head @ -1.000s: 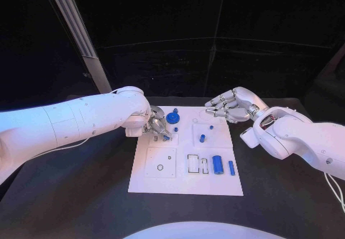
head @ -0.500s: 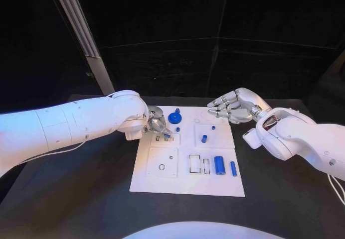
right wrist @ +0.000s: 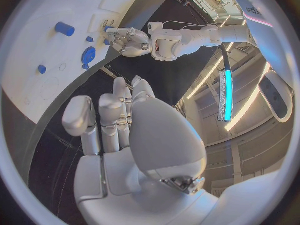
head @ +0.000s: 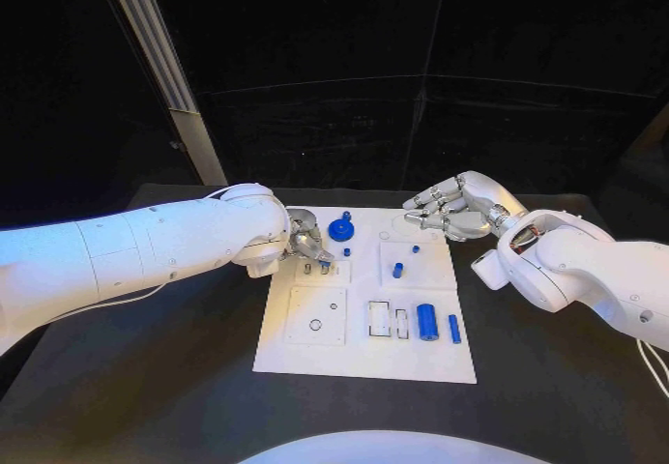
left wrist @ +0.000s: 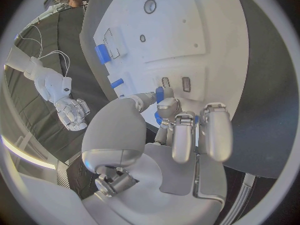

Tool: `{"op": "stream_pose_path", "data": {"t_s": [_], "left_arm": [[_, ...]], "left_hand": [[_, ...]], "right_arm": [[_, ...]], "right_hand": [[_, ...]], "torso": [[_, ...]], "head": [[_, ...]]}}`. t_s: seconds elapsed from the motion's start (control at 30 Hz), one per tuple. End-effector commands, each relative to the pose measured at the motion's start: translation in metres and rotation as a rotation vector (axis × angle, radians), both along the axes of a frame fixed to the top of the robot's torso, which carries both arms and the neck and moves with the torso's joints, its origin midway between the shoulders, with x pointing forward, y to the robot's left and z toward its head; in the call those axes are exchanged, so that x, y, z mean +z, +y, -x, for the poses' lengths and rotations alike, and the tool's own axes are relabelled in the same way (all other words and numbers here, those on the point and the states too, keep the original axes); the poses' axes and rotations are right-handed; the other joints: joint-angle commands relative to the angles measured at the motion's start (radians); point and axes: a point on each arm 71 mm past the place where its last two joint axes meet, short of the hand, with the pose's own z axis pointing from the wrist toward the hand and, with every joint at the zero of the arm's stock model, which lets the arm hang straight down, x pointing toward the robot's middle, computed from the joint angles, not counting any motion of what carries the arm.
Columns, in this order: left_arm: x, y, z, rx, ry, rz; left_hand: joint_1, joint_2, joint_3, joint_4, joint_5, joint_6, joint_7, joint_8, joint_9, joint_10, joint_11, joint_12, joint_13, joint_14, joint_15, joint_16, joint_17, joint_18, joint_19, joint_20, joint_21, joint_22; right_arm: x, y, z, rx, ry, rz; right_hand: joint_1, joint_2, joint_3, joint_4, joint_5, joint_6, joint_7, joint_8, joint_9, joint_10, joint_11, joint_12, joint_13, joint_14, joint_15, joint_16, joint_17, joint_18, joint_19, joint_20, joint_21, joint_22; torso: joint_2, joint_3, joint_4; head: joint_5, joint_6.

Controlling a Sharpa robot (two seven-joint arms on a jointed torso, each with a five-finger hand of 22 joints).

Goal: Assemble the parts on the task board

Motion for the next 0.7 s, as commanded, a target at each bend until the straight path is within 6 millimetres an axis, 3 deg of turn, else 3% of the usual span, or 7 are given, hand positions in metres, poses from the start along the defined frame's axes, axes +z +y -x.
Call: {"op": "stream_pose_path", "data": {"t_s": [0.03, 0.7], "left_arm": [[0.0003, 0.0012, -0.0008, -0.002, -0.018, -0.039], [-0.0052, -0.0009, 0.0066, -0.047, 0.059, -0.103]], "left_hand": [[0.005, 0.009, 0.158, -0.151, 0.005, 0.005, -0.003, 0.006, 0.001, 0.007, 0.001, 0.003, -0.001, 0.106, -0.004, 0.003, 0.263, -0.019, 0.017, 0.001, 0.006, 0.0], [-0.003, 0.002, 0.165, -0.163, 0.009, 0.009, -0.005, 0.009, 0.003, 0.015, -0.001, 0.009, 0.006, 0.106, -0.005, 0.003, 0.263, -0.021, 0.019, 0.0, 0.01, 0.006]], "right_arm": [[0.0011, 0.0007, 0.0003, 0.007, 0.001, -0.003], [0.0009, 0.002, -0.0002, 0.011, 0.001, -0.004]], "right_hand": [[0.011, -0.001, 0.005, -0.002, 0.008, -0.004, 0.0, 0.005, 0.0, -0.008, 0.001, 0.005, 0.001, -0.011, 0.0, -0.004, -0.001, 0.006, -0.01, 0.002, -0.006, -0.002], [0.011, -0.001, 0.005, -0.002, 0.008, -0.004, 0.0, 0.005, 0.0, -0.008, 0.001, 0.005, 0.001, -0.011, 0.0, -0.004, -0.001, 0.006, -0.01, 0.002, -0.006, -0.002]], "torso": [[0.001, -0.0001, -0.0003], [0.001, 0.0001, 0.0002]], "head": [[-0.001, 0.0], [0.001, -0.002]]}}
